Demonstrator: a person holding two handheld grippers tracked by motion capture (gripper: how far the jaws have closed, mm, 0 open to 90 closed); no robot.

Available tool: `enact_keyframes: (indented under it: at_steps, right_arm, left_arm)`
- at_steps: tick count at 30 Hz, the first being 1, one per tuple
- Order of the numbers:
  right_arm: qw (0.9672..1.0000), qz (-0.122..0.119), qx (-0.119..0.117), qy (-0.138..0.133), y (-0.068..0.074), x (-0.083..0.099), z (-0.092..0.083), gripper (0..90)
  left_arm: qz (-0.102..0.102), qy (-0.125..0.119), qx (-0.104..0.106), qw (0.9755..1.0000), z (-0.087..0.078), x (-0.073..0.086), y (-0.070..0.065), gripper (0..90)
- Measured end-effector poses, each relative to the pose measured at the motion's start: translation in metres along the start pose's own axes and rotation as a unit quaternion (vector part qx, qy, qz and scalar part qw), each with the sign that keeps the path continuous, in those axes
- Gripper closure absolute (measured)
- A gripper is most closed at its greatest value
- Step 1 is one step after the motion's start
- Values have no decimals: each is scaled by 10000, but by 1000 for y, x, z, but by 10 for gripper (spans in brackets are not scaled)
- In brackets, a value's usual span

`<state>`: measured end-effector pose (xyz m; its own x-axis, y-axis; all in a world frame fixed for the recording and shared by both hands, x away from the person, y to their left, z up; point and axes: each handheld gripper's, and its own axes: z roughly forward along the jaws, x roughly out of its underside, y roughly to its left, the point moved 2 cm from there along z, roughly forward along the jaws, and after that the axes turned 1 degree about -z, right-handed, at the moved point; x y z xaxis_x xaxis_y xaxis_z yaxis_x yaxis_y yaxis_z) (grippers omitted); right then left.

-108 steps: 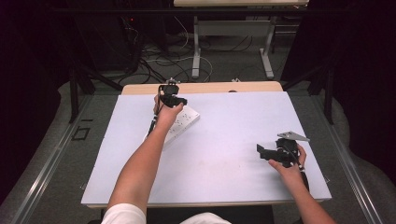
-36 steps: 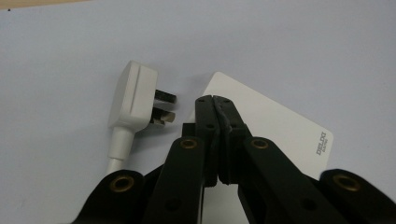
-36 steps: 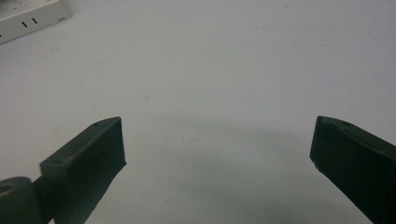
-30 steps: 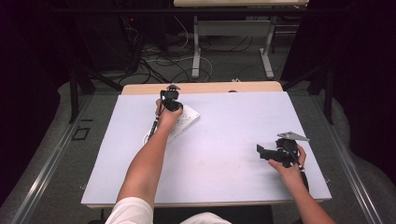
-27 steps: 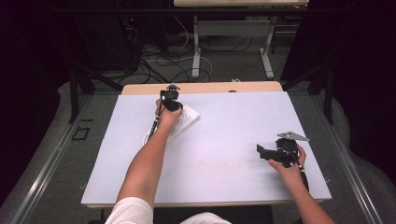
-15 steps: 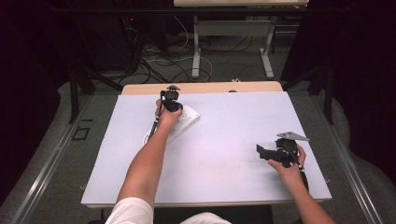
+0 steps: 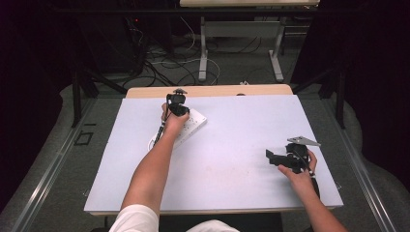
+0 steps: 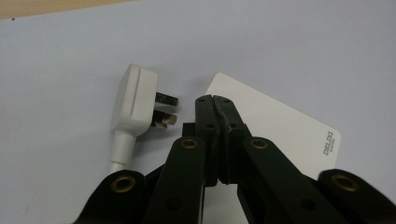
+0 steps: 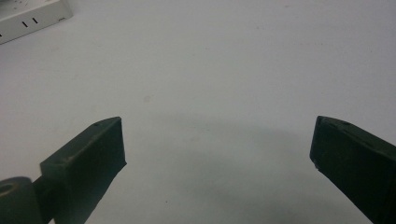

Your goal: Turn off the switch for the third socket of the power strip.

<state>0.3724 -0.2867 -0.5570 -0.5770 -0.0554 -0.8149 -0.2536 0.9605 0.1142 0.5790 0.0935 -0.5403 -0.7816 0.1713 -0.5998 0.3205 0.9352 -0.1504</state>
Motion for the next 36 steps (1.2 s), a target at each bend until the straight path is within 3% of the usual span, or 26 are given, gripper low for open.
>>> enact_keyframes:
  at_steps: [8, 15, 22, 36]
  right_arm:
    - [10000, -3, -9, -1, 0, 0, 0, 28]
    - [10000, 25, -19, -6, 2, -1, 0, 28]
    - [10000, -74, -37, -26, 1, -1, 0, 28]
    - [10000, -9, -68, 3, 3, -2, 1, 28]
  left_arm:
    - [-103, 41, 53, 9999, -1, 0, 0, 882]
    - [-80, 113, 81, 9999, -4, 1, -1, 830]
    - [-84, 33, 96, 9999, -8, 3, -1, 794]
    - [-11, -16, 174, 9998, -19, 4, -4, 734]
